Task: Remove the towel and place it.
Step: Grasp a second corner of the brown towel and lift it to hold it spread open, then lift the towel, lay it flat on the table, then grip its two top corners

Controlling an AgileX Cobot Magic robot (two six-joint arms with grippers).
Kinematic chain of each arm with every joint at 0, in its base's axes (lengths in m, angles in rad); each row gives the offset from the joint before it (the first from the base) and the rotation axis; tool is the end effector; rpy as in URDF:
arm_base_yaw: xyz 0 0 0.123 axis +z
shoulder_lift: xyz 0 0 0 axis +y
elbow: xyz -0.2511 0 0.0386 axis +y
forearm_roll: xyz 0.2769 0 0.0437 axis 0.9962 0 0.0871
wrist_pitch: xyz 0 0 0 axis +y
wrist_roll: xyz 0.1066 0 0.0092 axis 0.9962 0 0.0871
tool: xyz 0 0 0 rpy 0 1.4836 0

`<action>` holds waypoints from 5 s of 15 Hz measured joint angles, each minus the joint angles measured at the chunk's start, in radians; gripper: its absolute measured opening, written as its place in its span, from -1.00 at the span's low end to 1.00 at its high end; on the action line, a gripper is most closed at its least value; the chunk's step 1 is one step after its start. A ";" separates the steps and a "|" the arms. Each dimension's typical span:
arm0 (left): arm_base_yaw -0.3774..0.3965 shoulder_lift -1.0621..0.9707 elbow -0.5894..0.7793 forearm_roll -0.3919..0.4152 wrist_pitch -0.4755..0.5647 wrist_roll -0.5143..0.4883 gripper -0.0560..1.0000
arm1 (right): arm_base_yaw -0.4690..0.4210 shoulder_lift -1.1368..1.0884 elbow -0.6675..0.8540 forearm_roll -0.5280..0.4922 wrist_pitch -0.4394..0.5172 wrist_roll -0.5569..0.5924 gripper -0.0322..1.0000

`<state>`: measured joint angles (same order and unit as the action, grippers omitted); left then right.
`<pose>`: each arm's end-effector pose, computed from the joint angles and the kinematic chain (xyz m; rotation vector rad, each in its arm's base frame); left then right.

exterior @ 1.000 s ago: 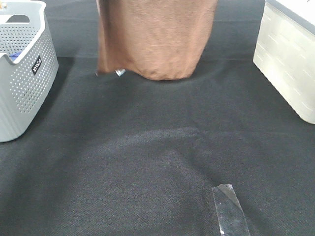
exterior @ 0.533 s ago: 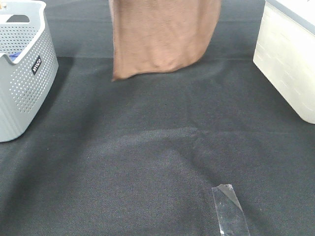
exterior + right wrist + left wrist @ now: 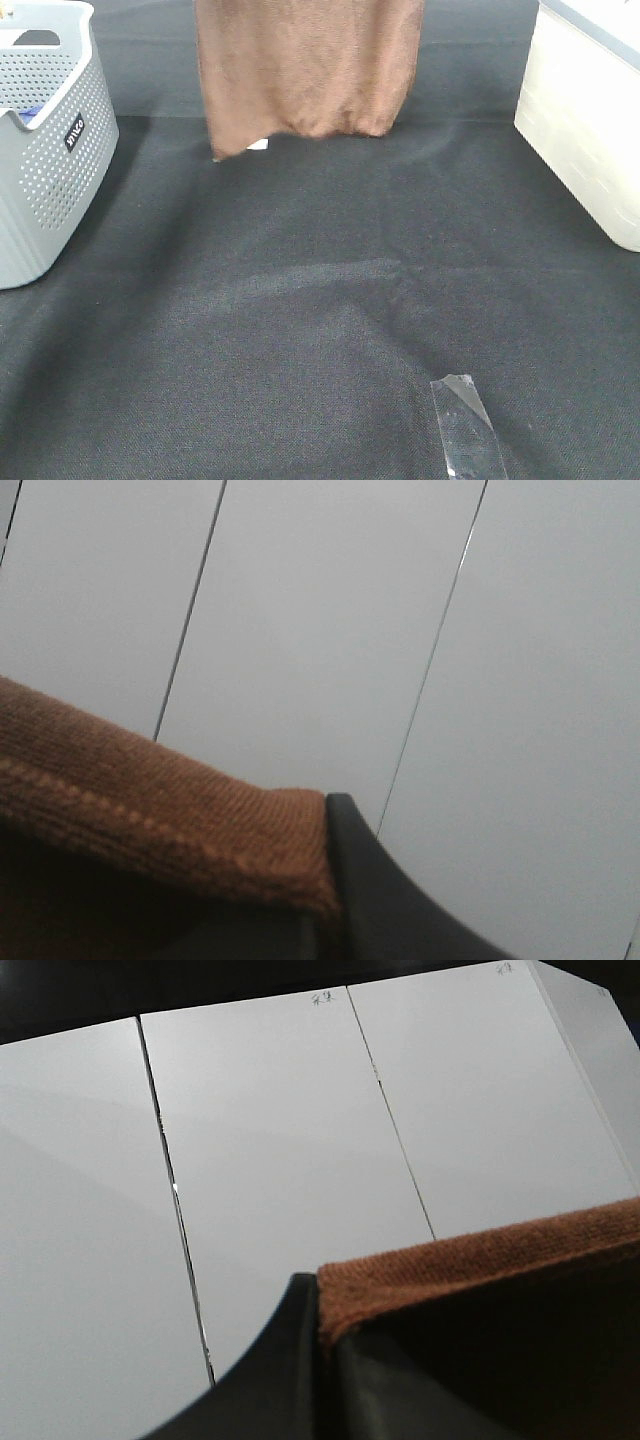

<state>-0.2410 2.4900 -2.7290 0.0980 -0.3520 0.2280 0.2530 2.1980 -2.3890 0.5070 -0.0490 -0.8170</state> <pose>0.5480 -0.1384 0.4195 0.2778 0.8505 0.0586 0.5270 0.1337 0.4328 -0.3277 1.2064 -0.0647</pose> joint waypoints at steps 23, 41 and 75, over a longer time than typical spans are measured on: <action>-0.052 -0.170 -0.005 -0.159 1.562 -0.176 -0.89 | -0.031 -0.097 0.000 -0.310 1.238 0.589 -0.92; -0.076 -1.194 1.419 -0.406 1.531 -0.228 -0.89 | -0.011 -0.977 1.082 -0.206 1.263 0.731 -0.92; -0.178 -0.962 2.093 -0.665 1.488 -0.053 -0.89 | -0.020 -0.661 1.770 -0.057 1.124 0.585 -0.91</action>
<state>-0.4190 1.5280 -0.6360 -0.5670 1.1360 0.1750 0.2330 1.5370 -0.6190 0.4500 1.0750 -0.2320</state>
